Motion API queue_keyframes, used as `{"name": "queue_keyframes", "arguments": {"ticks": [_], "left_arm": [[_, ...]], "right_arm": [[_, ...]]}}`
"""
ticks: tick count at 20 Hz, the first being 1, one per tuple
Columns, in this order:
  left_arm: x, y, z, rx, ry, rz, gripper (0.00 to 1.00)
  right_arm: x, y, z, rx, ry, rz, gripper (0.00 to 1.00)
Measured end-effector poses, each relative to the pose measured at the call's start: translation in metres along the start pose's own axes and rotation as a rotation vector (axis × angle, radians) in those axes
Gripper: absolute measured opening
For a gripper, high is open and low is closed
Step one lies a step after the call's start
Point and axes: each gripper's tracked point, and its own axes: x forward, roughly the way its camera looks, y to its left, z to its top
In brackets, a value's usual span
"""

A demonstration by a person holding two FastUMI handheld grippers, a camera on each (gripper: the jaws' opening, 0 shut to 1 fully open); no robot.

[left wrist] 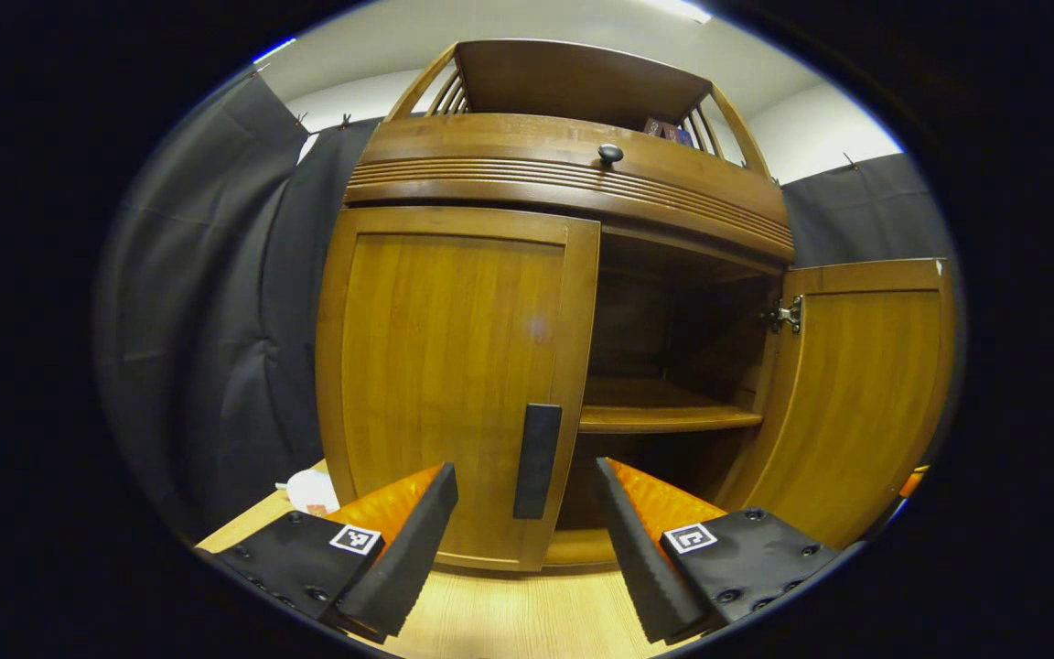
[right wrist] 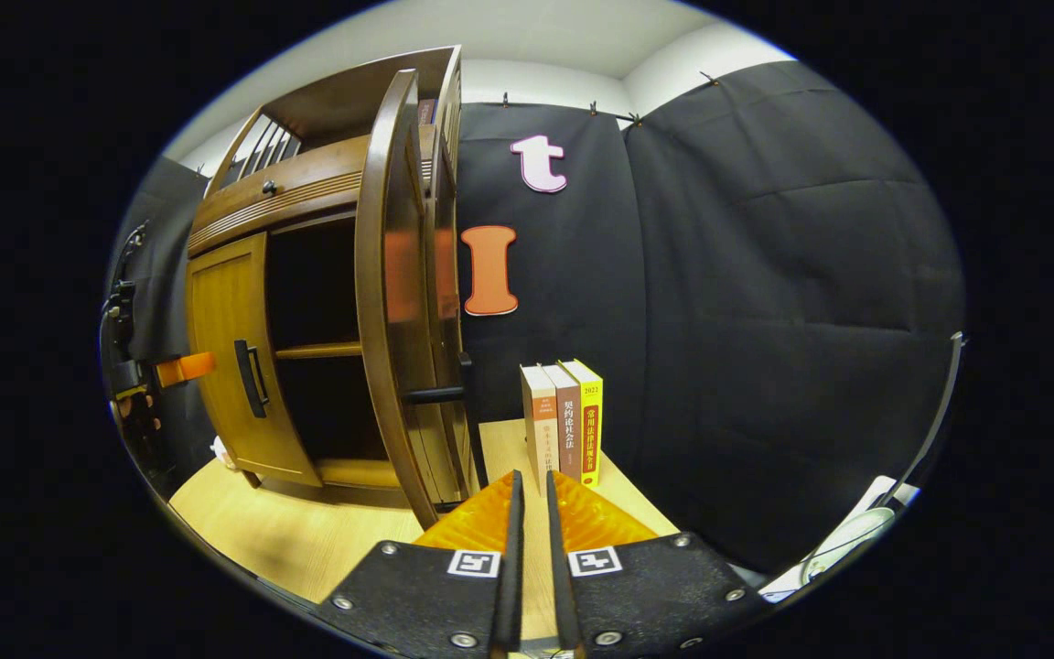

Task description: Open the right door of the double-door shoe cabinet with the right hand, and open the left door with the left hand.

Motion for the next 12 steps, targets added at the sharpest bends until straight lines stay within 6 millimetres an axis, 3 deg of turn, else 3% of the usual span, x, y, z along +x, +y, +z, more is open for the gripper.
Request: {"name": "queue_keyframes", "arguments": {"ticks": [6,7,10,12], "left_arm": [[0.04,-0.004,-0.032,0.03,0.046,-0.012,0.93],[0.045,-0.002,-0.037,0.022,0.058,-0.008,0.93],[0.063,0.002,-0.047,0.042,0.06,0.006,0.93],[0.073,0.002,-0.05,0.042,0.063,0.005,0.93]], "right_arm": [[0.006,-0.024,0.005,0.008,-0.003,-0.032,0.7],[0.006,-0.027,0.007,0.0,-0.005,-0.038,0.85],[0.006,-0.035,0.011,-0.012,-0.012,-0.05,0.98],[0.008,-0.041,0.012,-0.012,-0.015,-0.055,0.92]]}}
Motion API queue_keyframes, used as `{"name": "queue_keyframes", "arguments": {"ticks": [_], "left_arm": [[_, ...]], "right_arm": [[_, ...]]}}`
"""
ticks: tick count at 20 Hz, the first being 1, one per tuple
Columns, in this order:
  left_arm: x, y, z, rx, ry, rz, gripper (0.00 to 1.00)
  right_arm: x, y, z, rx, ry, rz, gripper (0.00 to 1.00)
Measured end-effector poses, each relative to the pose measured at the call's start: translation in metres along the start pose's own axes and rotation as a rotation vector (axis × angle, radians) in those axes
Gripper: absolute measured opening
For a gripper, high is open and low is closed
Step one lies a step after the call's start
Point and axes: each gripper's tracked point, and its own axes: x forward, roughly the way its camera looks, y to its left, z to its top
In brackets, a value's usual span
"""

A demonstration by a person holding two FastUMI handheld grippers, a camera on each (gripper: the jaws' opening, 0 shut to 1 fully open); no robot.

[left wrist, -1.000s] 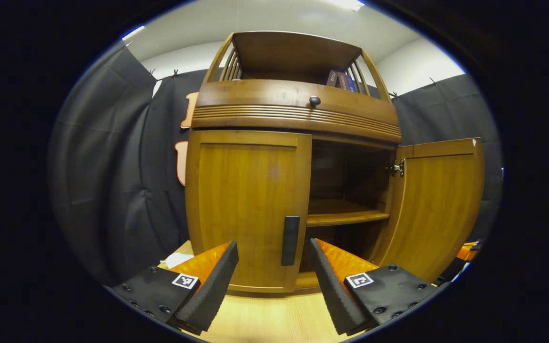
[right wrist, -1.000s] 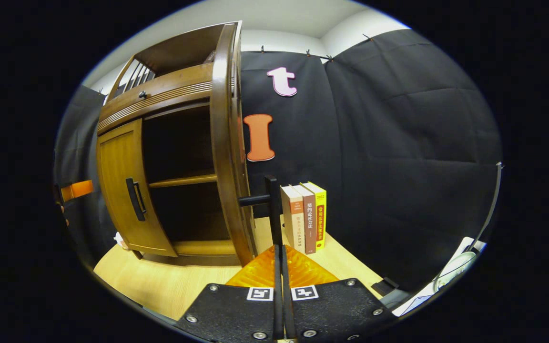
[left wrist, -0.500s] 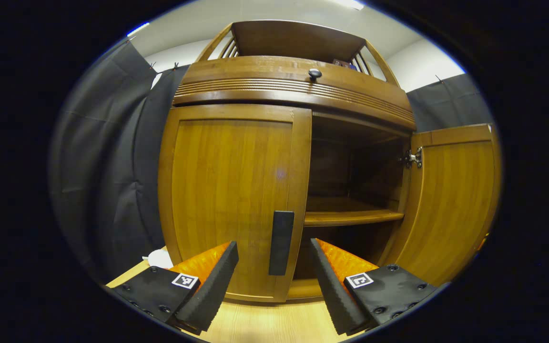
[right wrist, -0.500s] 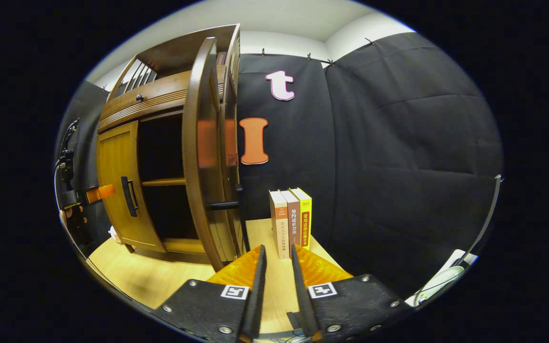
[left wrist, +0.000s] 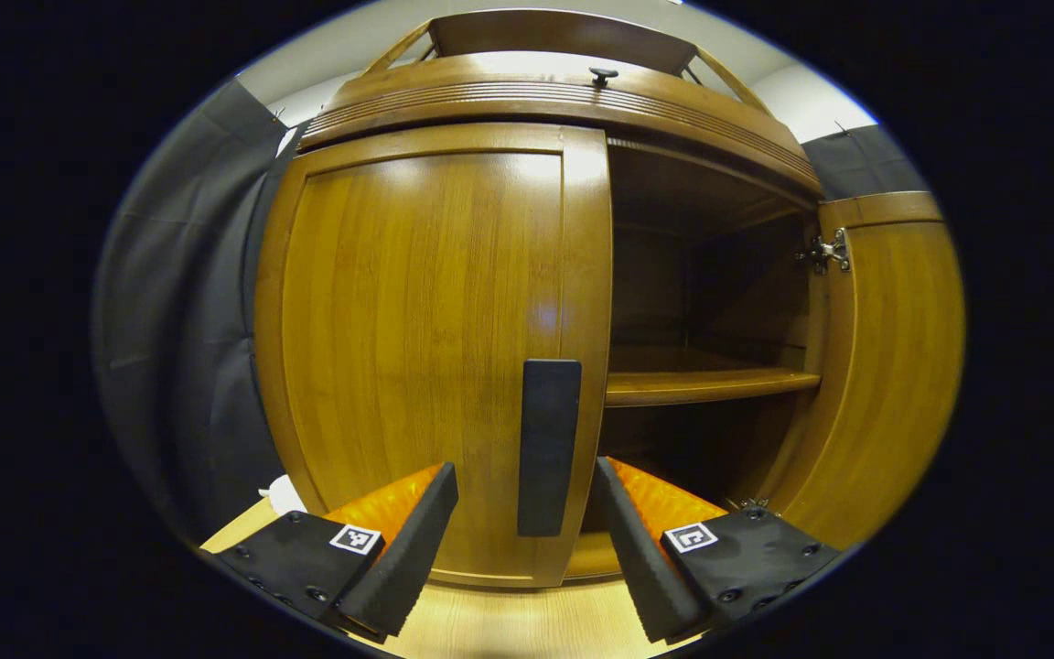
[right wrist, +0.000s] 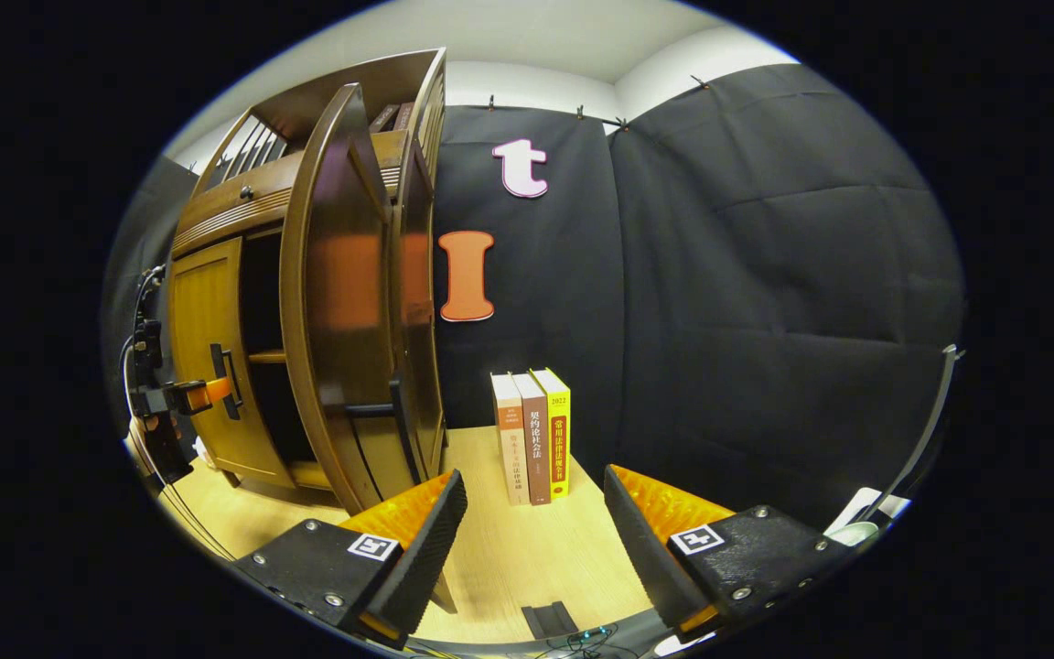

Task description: Open the right door of the double-door shoe cabinet with the right hand, and open the left door with the left hand.

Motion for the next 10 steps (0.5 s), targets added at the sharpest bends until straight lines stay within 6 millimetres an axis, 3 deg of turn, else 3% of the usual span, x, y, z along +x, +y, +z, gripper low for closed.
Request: {"name": "queue_keyframes", "arguments": {"ticks": [2,3,4,5,9,10], "left_arm": [[0.009,0.0,-0.002,-0.002,0.003,-0.006,0.94],[0.013,0.002,-0.004,-0.003,0.006,-0.005,0.94],[0.016,0.002,-0.006,-0.006,0.006,-0.001,0.89],[0.019,0.002,-0.007,-0.01,0.006,0.003,0.91],[0.03,-0.002,-0.005,-0.031,-0.017,-0.007,0.75],[0.032,-0.003,-0.008,-0.031,-0.015,-0.009,0.75]], "right_arm": [[-0.001,-0.002,-0.001,0.003,0.005,-0.001,0.87],[-0.001,-0.003,-0.001,0.004,0.006,-0.003,0.93],[-0.001,-0.005,-0.001,0.002,0.006,-0.007,0.93],[0.001,-0.008,-0.001,-0.001,0.006,-0.01,0.93],[0.0,-0.011,0.0,0.0,0.01,-0.024,0.93],[0.0,-0.012,0.001,-0.001,0.01,-0.028,0.93]]}}
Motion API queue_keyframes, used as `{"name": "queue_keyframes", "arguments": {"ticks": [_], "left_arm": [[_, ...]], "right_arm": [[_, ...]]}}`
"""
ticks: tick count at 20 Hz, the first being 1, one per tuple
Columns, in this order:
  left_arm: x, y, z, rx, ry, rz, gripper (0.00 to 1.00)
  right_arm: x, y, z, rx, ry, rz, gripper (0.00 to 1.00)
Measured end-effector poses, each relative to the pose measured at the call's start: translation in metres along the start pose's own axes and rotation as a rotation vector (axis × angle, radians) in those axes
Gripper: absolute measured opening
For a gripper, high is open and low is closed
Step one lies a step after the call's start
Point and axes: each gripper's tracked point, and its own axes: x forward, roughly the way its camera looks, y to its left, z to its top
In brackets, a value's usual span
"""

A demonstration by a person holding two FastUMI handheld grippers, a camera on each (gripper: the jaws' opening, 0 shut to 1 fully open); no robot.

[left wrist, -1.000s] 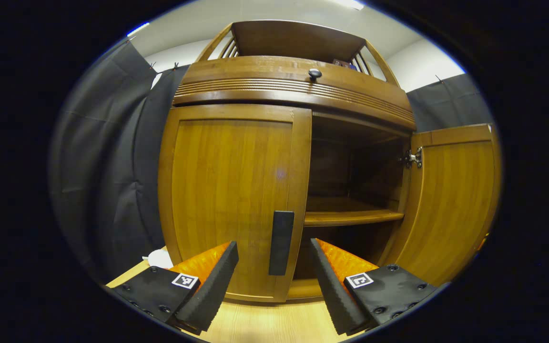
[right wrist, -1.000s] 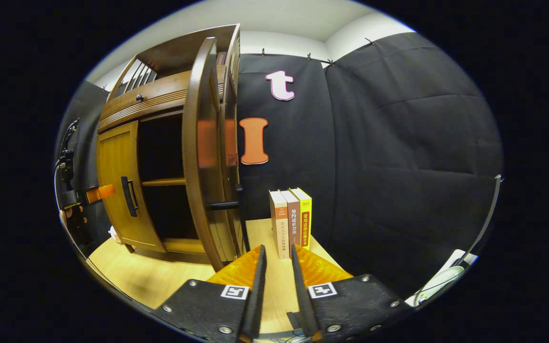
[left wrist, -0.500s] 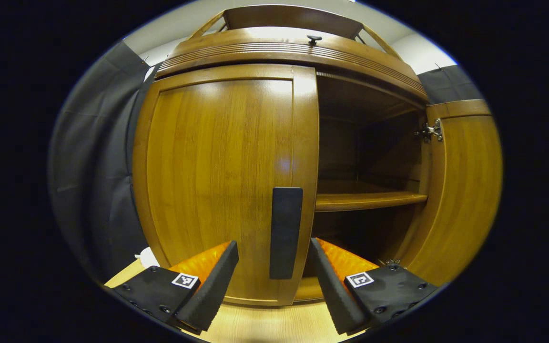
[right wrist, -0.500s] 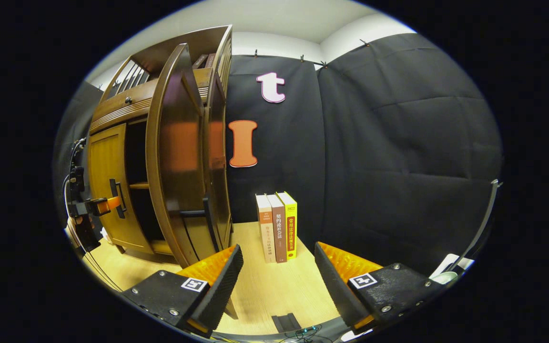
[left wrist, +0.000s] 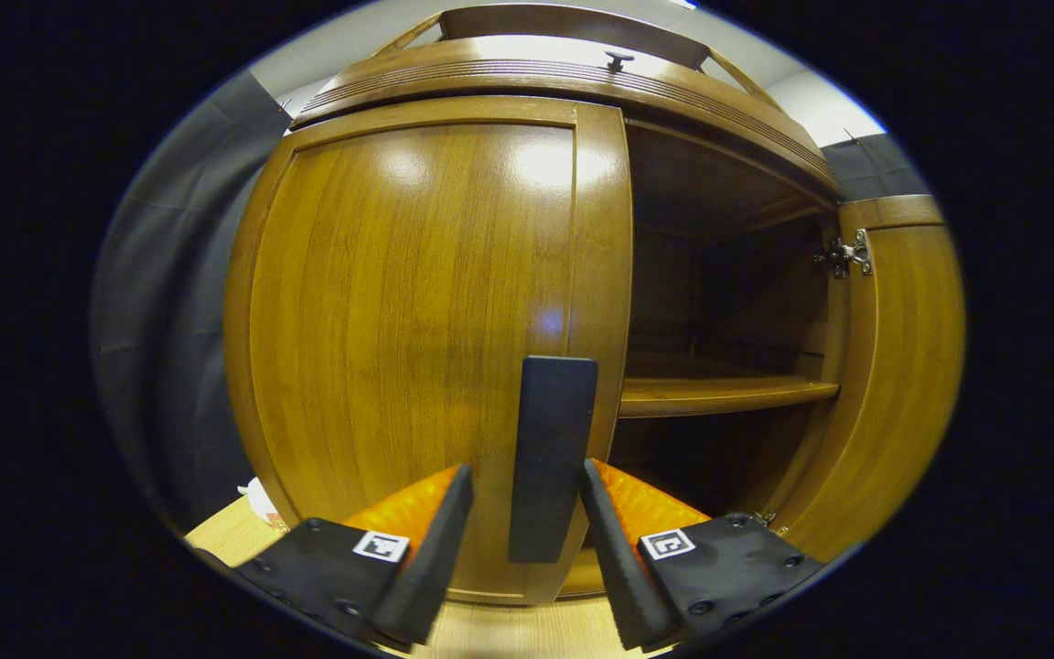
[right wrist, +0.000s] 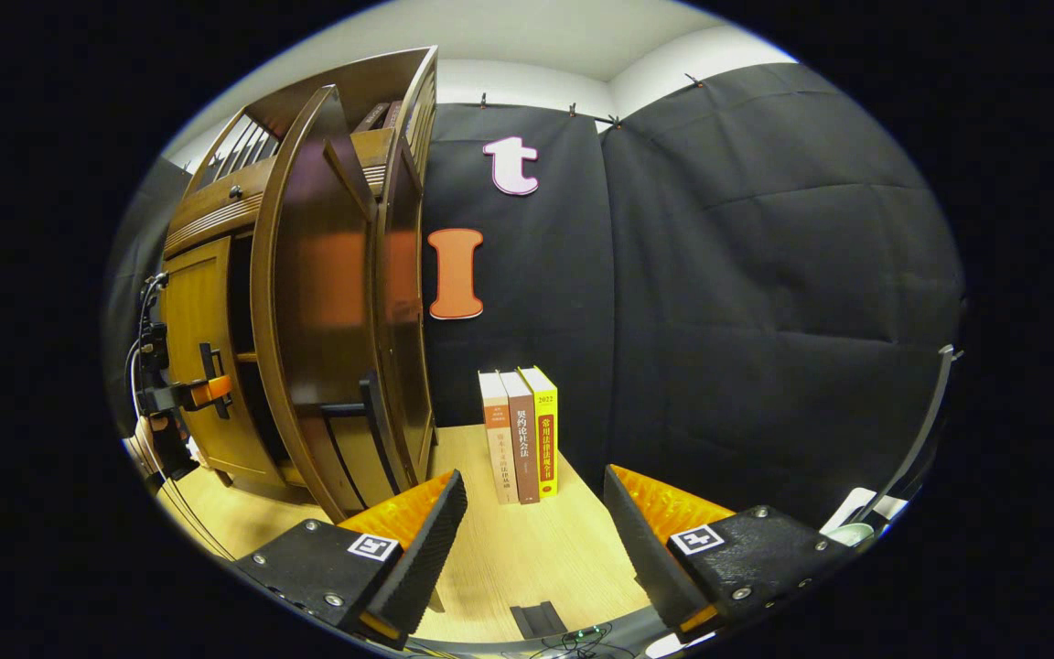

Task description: Open the right door of the double-door shoe cabinet with the right hand, and open the left door with the left hand.

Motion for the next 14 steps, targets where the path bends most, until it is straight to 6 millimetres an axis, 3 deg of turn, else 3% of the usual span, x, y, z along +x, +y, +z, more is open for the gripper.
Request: {"name": "queue_keyframes", "arguments": {"ticks": [4,6,7,9,10,14], "left_arm": [[0.002,-0.006,0.0,0.03,0.006,-0.009,0.41],[0.0,-0.009,0.0,0.031,0.015,-0.016,0.36],[-0.005,-0.008,-0.001,0.007,0.012,-0.016,0.36],[-0.013,-0.006,0.0,0.032,0.01,-0.028,0.32],[-0.019,-0.006,0.0,0.048,0.01,-0.038,0.24],[-0.051,-0.002,0.002,0.03,0.015,-0.089,0.26]], "right_arm": [[-0.006,0.001,0.003,-0.011,-0.007,-0.012,0.93],[-0.011,0.003,0.005,-0.015,-0.013,-0.013,0.99],[-0.013,0.006,0.005,-0.017,-0.014,-0.012,0.92],[-0.016,0.01,0.007,-0.02,-0.018,-0.01,0.92],[-0.02,0.014,0.007,-0.022,-0.02,-0.008,0.87],[-0.029,0.03,0.012,-0.035,-0.035,0.003,0.92]]}}
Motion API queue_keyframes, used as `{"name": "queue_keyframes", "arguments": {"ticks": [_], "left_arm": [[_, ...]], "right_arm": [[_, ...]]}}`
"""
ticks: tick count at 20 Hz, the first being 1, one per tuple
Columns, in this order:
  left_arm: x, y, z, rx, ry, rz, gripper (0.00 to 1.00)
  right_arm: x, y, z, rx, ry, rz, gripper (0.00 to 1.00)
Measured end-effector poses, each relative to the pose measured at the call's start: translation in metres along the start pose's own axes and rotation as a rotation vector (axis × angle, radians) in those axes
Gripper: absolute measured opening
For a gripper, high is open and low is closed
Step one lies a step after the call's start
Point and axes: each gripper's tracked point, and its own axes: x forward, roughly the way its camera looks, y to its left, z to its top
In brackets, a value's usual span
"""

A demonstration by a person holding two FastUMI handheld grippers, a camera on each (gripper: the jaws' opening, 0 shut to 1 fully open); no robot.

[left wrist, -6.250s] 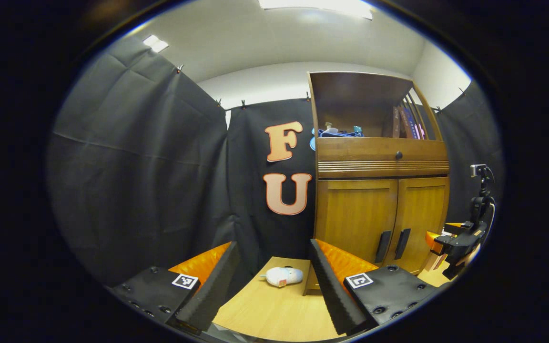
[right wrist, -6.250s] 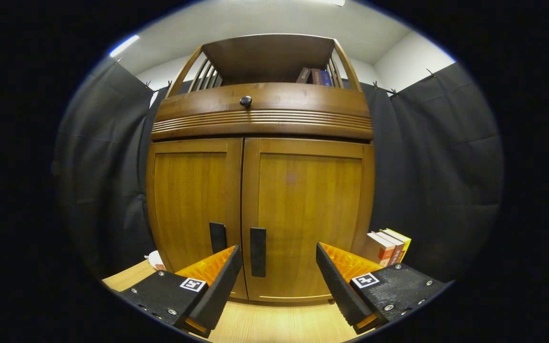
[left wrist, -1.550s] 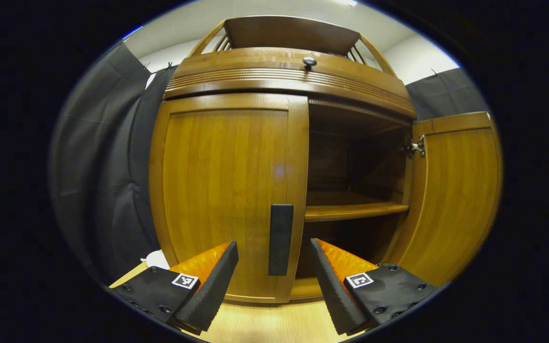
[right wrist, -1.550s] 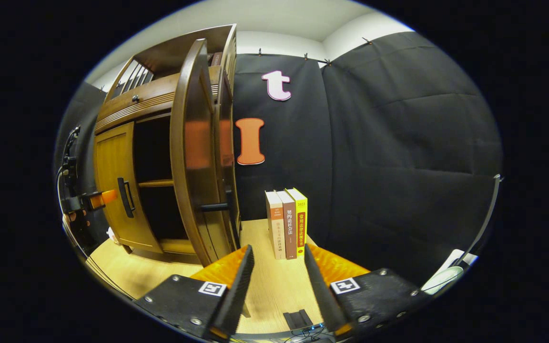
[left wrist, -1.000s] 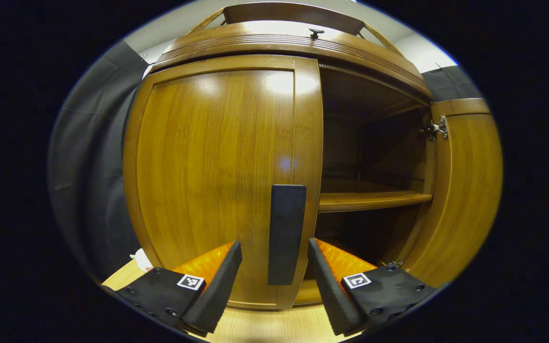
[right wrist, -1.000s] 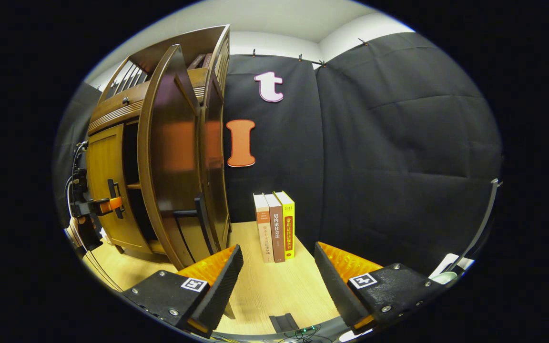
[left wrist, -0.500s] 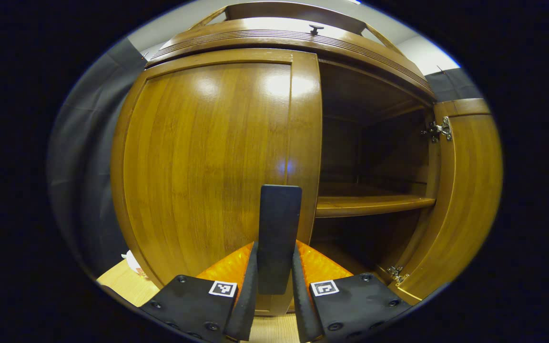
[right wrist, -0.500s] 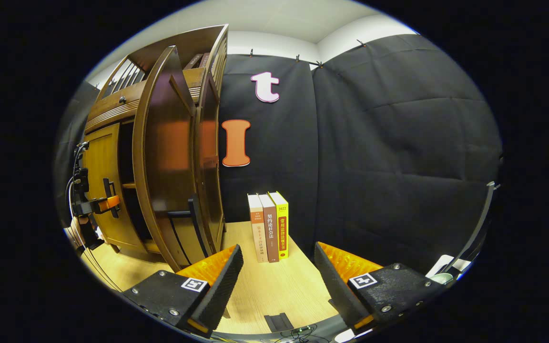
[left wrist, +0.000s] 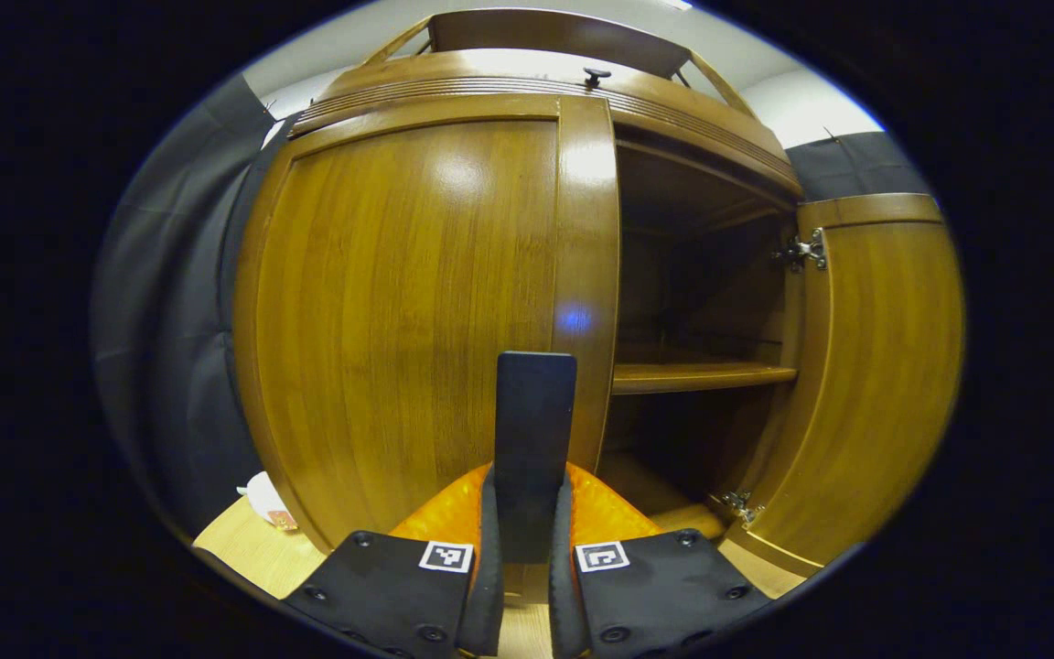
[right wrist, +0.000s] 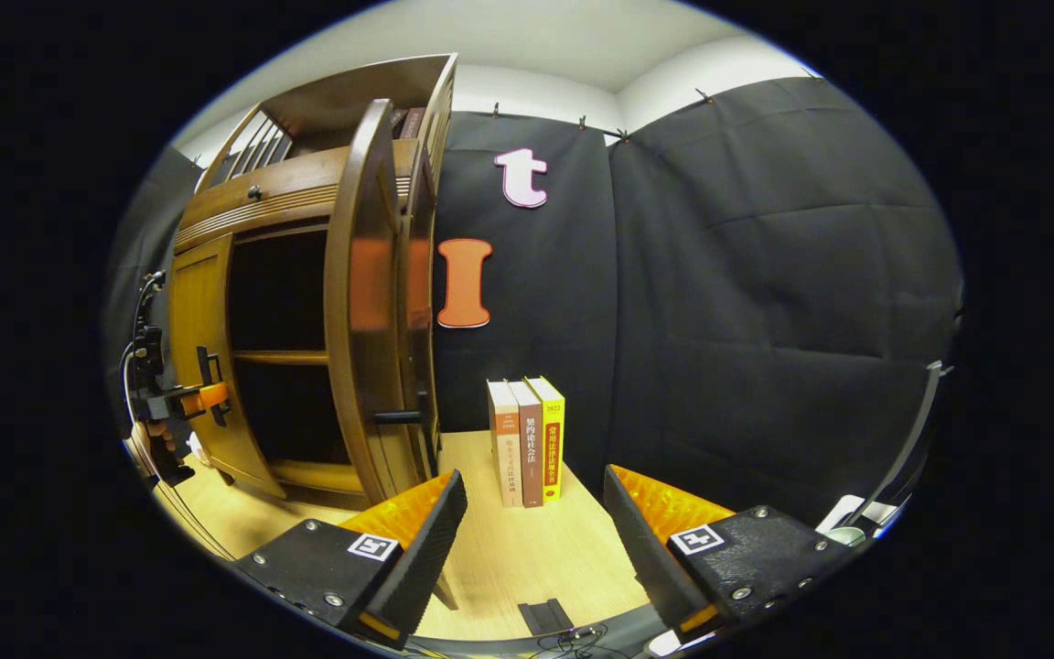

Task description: Open the right door of the double-door shoe cabinet with the right hand, and open the left door with the left hand.

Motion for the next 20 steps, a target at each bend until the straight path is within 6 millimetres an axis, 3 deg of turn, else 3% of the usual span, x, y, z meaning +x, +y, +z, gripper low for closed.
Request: {"name": "queue_keyframes", "arguments": {"ticks": [4,6,7,8,10,11,12,15,16,17,18,19,20], "left_arm": [[-0.037,0.009,-0.003,0.001,0.0,-0.015,0.3],[-0.055,0.016,-0.004,0.008,0.003,-0.014,0.24],[-0.064,0.02,-0.003,0.006,0.003,-0.013,0.29],[-0.074,0.024,-0.002,-0.001,0.004,-0.016,0.24],[-0.083,0.03,-0.007,-0.012,0.007,-0.021,0.29],[-0.087,0.035,-0.008,-0.01,0.007,-0.023,0.27],[-0.093,0.039,-0.007,-0.01,0.006,-0.024,0.27],[-0.114,0.052,-0.002,-0.013,0.009,-0.032,0.27],[-0.12,0.056,-0.004,-0.016,0.01,-0.033,0.27],[-0.127,0.062,-0.005,-0.016,0.011,-0.032,0.27],[-0.134,0.068,-0.005,-0.015,0.009,-0.029,0.29],[-0.14,0.073,-0.005,-0.015,0.007,-0.026,0.24],[-0.147,0.08,-0.004,-0.018,0.007,-0.022,0.29]], "right_arm": [[-0.01,0.023,0.006,-0.02,-0.018,0.021,0.92],[-0.015,0.033,0.01,-0.029,-0.025,0.024,0.92],[-0.019,0.035,0.011,-0.041,-0.028,0.012,0.92],[-0.017,0.036,0.011,-0.05,-0.031,0.002,0.92],[-0.023,0.045,0.012,-0.037,-0.035,0.002,0.92],[-0.027,0.044,0.013,-0.035,-0.04,-0.003,0.98],[-0.029,0.047,0.014,-0.039,-0.044,-0.007,0.92],[-0.039,0.068,0.021,-0.051,-0.063,-0.003,0.92],[-0.041,0.076,0.022,-0.055,-0.067,0.001,0.98],[-0.043,0.086,0.022,-0.055,-0.07,0.009,0.92],[-0.045,0.094,0.022,-0.052,-0.074,0.017,0.98],[-0.047,0.104,0.021,-0.048,-0.074,0.025,0.98],[-0.048,0.114,0.02,-0.042,-0.073,0.034,0.98]]}}
